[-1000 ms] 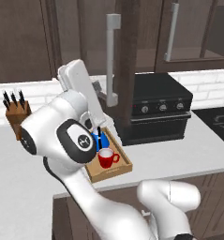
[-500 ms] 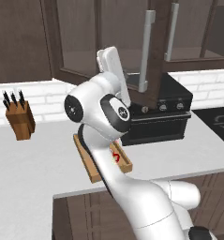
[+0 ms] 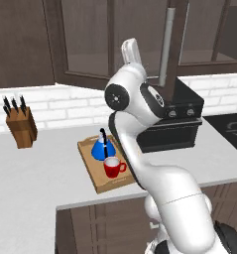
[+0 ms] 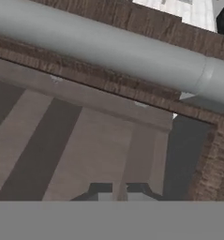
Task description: Pick the kettle from the counter and place it on the tray. Then pick the mug from the cabinet and place it on the tray. Then close the cabinet doors.
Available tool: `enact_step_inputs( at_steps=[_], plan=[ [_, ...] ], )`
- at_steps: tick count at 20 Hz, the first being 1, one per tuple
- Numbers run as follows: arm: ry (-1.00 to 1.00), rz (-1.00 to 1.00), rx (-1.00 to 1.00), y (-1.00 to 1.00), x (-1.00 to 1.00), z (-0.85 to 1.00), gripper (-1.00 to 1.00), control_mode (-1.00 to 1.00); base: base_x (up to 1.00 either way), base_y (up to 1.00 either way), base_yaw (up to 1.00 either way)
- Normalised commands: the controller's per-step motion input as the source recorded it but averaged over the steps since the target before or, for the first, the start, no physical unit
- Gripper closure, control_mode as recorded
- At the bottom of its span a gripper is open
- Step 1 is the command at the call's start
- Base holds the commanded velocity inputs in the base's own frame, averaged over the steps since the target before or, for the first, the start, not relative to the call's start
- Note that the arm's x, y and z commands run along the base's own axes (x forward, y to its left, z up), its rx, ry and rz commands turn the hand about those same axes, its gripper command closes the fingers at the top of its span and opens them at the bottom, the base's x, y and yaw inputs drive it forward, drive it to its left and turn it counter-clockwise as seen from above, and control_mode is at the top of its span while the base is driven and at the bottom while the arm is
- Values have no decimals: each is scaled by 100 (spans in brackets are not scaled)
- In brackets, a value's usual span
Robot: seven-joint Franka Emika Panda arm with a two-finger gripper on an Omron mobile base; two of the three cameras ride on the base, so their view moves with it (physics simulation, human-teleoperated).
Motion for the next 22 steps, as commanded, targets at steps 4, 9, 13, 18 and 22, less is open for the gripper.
enact_step_inputs(
  at_steps=[4,9,13,18,22],
  plan=[
    [-3,30,0,-36,69,18,100,-100,0,0,0],
    [0,16,0,-12,53,16,100,-100,0,0,0],
    [3,3,0,0,39,13,100,-100,0,0,0],
    [12,2,1,0,51,15,100,-100,0,0,0],
    [13,3,2,0,68,4,100,-100,0,0,0]
  ],
)
